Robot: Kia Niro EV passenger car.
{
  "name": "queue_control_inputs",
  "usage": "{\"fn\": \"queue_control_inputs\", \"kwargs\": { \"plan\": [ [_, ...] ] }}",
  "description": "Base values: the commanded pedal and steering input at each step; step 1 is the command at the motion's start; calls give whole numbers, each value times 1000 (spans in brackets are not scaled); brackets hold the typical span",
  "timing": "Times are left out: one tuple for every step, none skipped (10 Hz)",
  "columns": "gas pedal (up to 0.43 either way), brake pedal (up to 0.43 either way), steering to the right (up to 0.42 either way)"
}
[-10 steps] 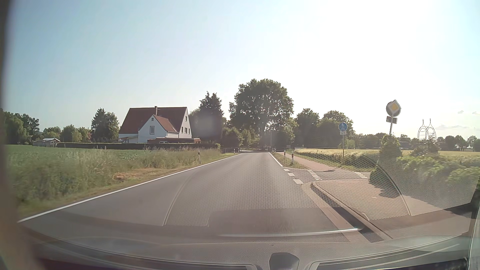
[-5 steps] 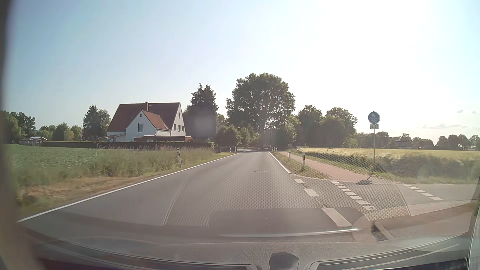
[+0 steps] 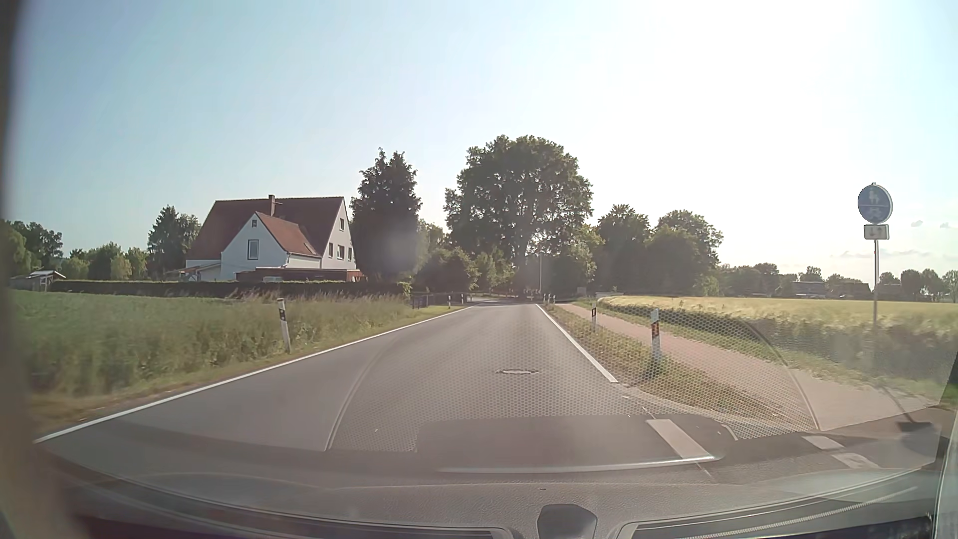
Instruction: Follow the waypoints while adhering to traffic rules and regulations
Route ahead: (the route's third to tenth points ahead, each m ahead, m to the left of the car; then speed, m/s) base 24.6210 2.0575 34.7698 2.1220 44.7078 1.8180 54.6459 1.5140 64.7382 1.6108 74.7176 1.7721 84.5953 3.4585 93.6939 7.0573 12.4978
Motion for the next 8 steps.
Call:
{"fn": "queue_control_inputs", "kwargs": {
  "plan": [
    [138, 6, 6],
    [138, 6, 6],
    [138, 6, 6],
    [138, 6, 6],
    [138, 6, 6],
    [130, 6, 6],
    [130, 6, 6],
    [130, 6, 6]
  ]
}}
